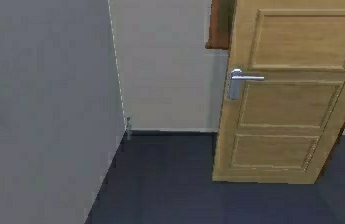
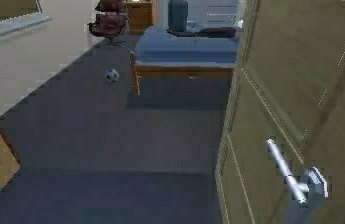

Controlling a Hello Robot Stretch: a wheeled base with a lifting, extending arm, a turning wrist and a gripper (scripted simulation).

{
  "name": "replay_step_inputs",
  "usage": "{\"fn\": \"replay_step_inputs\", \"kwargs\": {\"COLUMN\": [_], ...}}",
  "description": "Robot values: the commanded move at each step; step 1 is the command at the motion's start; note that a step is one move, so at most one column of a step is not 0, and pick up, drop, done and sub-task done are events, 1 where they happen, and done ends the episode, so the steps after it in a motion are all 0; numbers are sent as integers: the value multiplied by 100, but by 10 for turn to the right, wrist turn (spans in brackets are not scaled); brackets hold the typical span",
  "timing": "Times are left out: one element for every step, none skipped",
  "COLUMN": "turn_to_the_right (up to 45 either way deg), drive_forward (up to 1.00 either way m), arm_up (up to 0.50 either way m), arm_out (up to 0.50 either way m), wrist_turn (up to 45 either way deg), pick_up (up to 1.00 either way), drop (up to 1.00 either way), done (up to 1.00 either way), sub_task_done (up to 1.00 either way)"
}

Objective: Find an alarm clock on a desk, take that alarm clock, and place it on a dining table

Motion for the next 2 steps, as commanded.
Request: {"fn": "replay_step_inputs", "kwargs": {"turn_to_the_right": [450,240], "drive_forward": [0,0], "arm_up": [0,0], "arm_out": [0,0], "wrist_turn": [0,0], "pick_up": [0,0], "drop": [0,0], "done": [0,0], "sub_task_done": [0,0]}}
